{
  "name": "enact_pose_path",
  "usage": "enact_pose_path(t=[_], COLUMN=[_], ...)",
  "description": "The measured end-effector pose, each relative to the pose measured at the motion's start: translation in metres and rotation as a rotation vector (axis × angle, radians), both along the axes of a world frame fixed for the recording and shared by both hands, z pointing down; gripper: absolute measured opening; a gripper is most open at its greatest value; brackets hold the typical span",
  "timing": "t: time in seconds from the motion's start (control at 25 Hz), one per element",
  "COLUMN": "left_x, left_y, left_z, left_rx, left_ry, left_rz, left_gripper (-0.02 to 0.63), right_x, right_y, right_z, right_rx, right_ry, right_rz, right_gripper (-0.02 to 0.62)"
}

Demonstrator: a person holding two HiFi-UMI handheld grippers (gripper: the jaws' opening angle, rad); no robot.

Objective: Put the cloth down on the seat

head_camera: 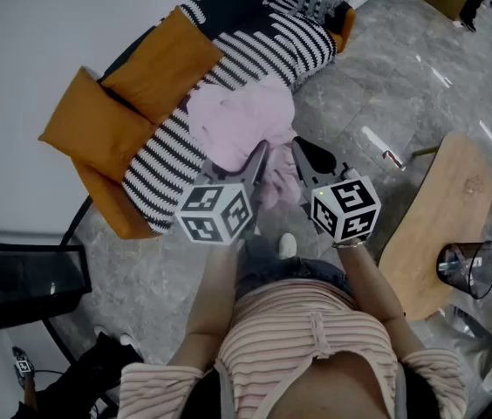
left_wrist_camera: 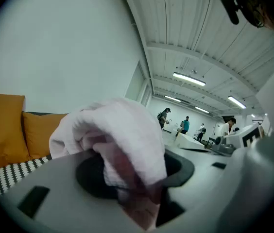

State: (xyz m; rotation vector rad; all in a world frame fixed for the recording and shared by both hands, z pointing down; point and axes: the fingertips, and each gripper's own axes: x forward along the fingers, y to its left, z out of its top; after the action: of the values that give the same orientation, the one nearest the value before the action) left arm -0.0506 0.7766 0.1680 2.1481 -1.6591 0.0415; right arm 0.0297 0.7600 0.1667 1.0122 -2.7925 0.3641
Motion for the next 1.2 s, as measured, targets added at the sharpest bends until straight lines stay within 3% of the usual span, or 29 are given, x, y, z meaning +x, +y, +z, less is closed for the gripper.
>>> enact_pose_path(t=[0.76,1.2], left_x=[0.002,-0.009], left_y=[0.0,-0.057], left_z=[0.013,0.01], left_rx=[-0.024,-0.017], left_ry=[0.033,0.026], left_rz=[-0.043,-0.032], left_gripper=[0.216,0.216], right_x=[0.026,0.042], right_y=[-0.001,-0.054], right_z=[0.019,0.026], right_rx=[-0.081,-0.104], right_ry=[-0.046,-0.055], right_rz=[0.02,0.105], right_gripper=[0.008,0.008])
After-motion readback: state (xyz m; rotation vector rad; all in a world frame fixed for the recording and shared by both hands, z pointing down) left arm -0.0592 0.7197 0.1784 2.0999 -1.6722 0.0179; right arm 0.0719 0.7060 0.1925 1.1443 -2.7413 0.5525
